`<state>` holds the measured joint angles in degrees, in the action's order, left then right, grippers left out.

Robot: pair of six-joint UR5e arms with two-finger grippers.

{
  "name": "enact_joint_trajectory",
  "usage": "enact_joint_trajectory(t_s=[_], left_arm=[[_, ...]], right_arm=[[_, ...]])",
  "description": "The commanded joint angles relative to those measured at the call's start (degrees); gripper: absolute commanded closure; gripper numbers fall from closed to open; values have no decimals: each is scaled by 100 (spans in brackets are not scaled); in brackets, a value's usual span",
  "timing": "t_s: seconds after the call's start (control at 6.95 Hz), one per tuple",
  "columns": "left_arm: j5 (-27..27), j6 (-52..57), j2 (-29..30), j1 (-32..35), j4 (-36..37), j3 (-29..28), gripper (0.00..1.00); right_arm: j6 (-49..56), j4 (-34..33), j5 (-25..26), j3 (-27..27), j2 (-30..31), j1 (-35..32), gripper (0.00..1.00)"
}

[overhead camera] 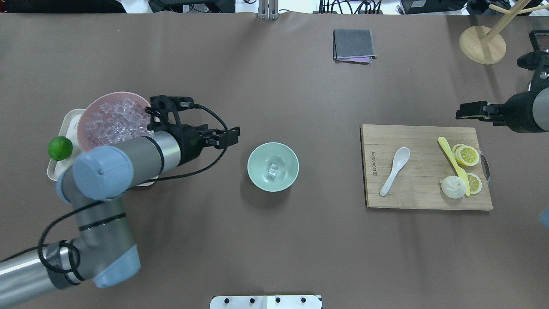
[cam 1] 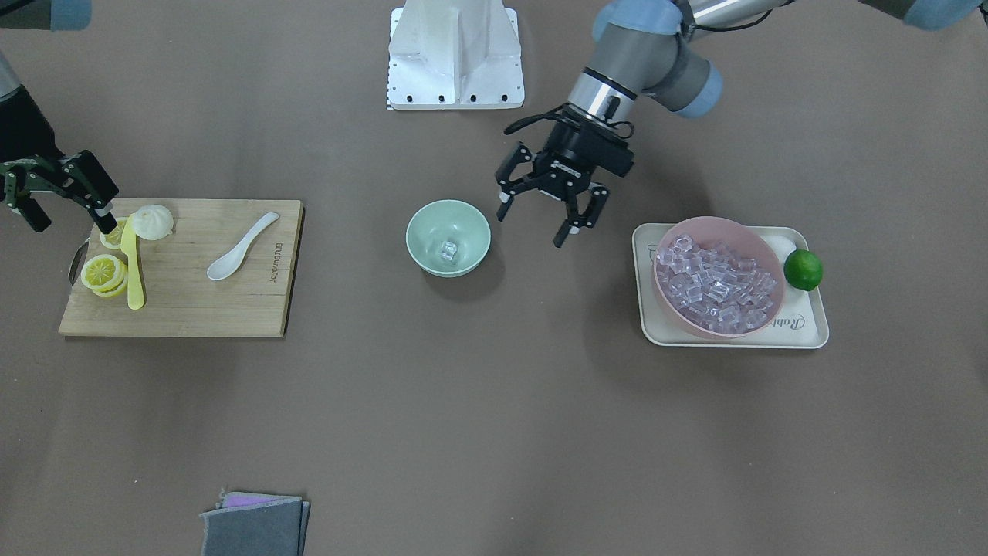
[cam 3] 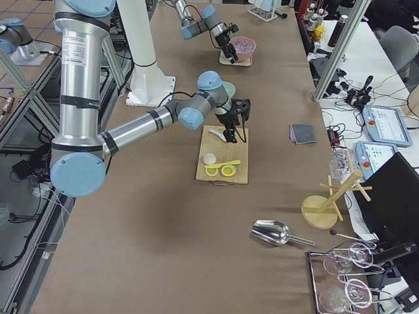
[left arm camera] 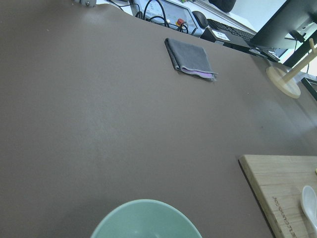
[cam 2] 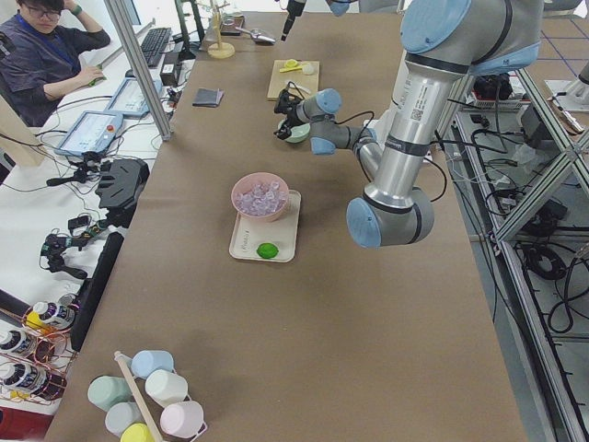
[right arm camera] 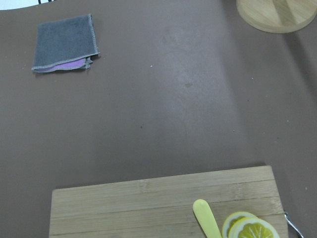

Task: Put spoon and ice into bowl

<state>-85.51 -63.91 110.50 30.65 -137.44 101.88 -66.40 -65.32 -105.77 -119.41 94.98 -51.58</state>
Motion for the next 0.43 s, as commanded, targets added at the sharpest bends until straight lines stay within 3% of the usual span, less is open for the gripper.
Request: enact_joint_trajectory(t_s=[0.0,0.29], left_arm=[[-1917,1277,-965,1637,32,86,1],[-3265,3138,-1573,3133,76,-307,1]], right_arm=[[-1229,-42,1350,-47,3,1153,2],[-1961,-286,2337,-64,-6,2165,2]])
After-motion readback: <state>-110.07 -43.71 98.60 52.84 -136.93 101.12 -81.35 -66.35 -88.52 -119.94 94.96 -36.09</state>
